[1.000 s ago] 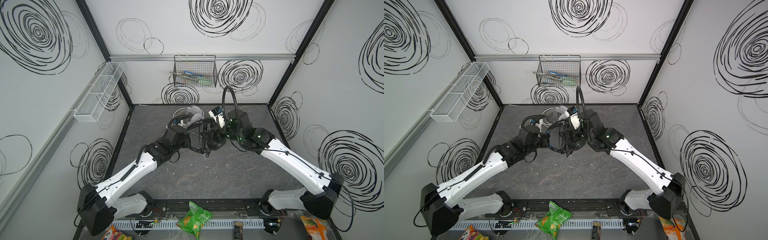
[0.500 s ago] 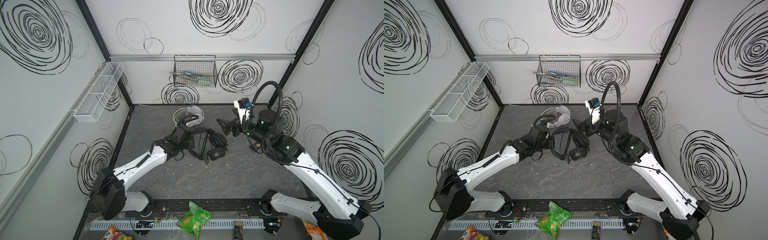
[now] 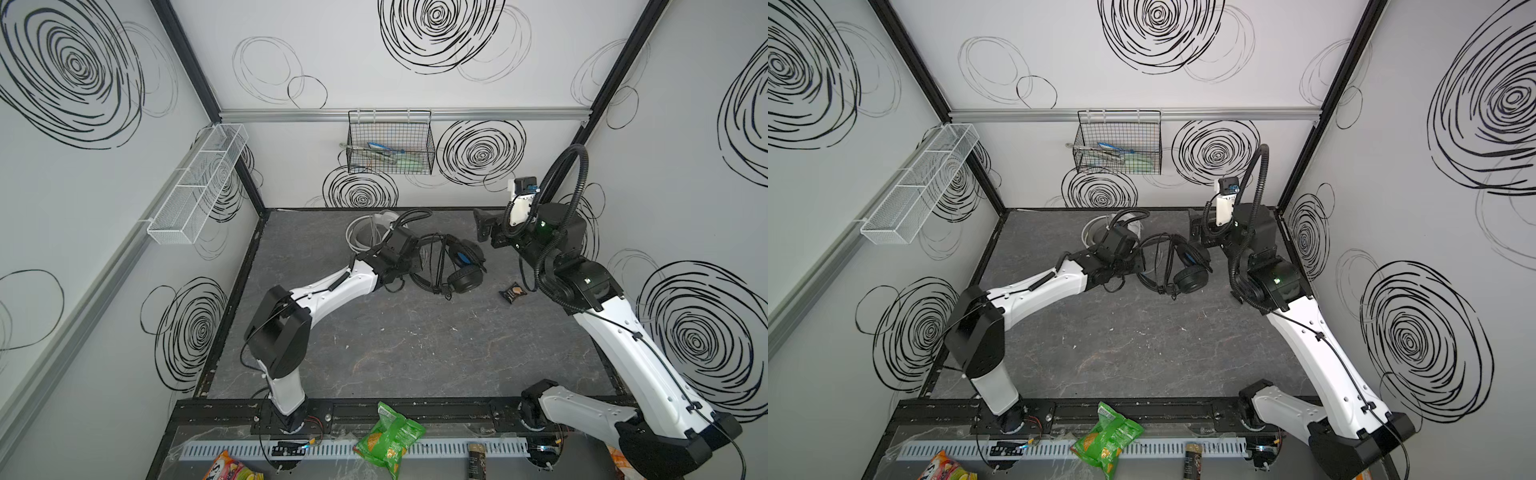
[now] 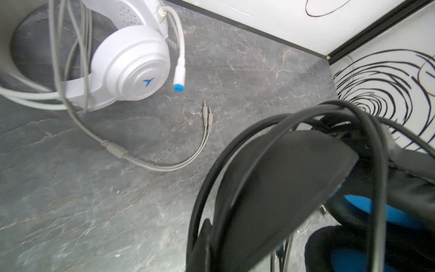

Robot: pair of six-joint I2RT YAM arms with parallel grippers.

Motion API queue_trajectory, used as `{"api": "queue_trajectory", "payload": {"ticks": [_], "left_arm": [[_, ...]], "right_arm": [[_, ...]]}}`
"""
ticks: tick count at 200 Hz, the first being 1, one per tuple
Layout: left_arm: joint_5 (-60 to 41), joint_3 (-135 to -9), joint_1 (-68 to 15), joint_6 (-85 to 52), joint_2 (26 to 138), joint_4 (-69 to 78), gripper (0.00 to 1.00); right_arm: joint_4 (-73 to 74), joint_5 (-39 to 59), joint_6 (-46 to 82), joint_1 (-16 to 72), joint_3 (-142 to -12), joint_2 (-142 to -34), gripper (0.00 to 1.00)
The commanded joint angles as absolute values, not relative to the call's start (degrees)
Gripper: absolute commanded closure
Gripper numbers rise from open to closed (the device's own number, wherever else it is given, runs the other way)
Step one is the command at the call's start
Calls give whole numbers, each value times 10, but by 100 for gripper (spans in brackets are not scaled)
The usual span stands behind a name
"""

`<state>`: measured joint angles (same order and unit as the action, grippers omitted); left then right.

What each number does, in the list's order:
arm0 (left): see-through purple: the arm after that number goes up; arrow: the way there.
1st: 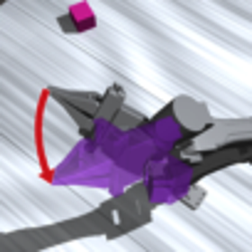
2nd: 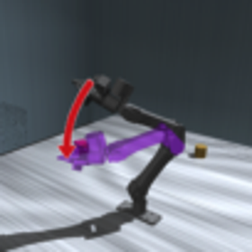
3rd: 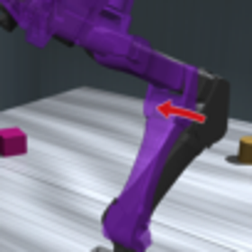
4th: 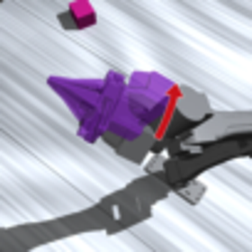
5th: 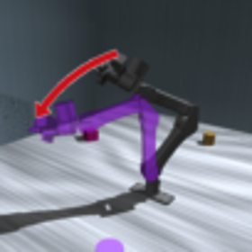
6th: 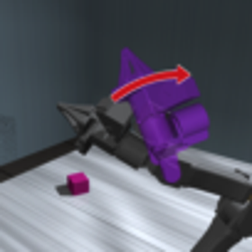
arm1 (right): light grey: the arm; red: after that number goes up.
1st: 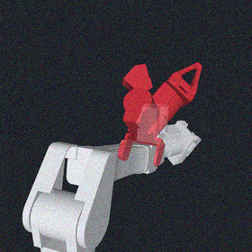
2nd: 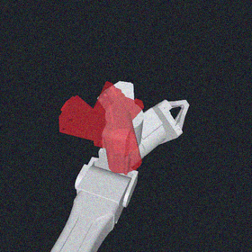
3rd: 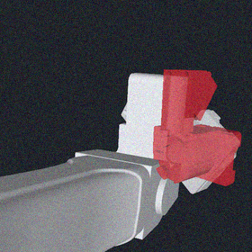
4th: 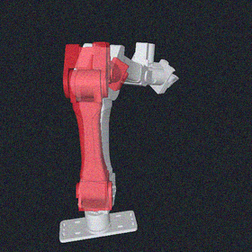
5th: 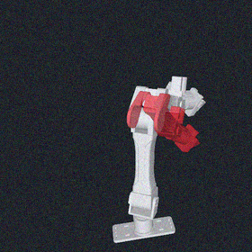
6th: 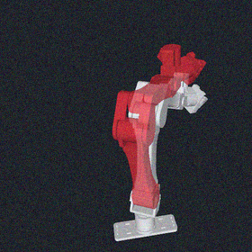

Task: Wrap the headphones
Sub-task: 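Lower the wrapped headset onto the table and open the left gripper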

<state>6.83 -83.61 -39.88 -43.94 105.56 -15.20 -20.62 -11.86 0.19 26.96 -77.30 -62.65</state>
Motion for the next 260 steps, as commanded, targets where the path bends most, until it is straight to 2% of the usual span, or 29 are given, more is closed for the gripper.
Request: {"api": "queue_trajectory", "payload": {"ticks": [1,100,104,126,153,175,195,245,260], "left_arm": [[61,-927,-403,-486,1117,-98,100],[48,-1243,-378,-513,1393,-184,98],[45,-1256,-378,-511,1402,-189,93],[37,-1297,-375,-510,1440,-201,89],[30,-1298,-368,-521,1458,-194,79],[28,-1302,-366,-517,1467,-189,65],[26,-1305,-364,-510,1467,-186,62],[36,-1248,-366,-489,1410,-169,30],[39,-1231,-366,-481,1388,-161,24]], "right_arm": [[-199,-144,5,267,-767,-608,3],[-187,-162,-5,285,-722,-590,3],[-187,-163,-5,286,-722,-590,3],[-184,-168,-5,289,-718,-593,3],[-182,-167,-4,291,-717,-596,3],[-180,-165,-4,293,-716,-599,3],[-181,-164,-4,294,-716,-600,3],[-179,-162,2,288,-718,-601,3],[-180,-158,8,284,-720,-602,2]]}}
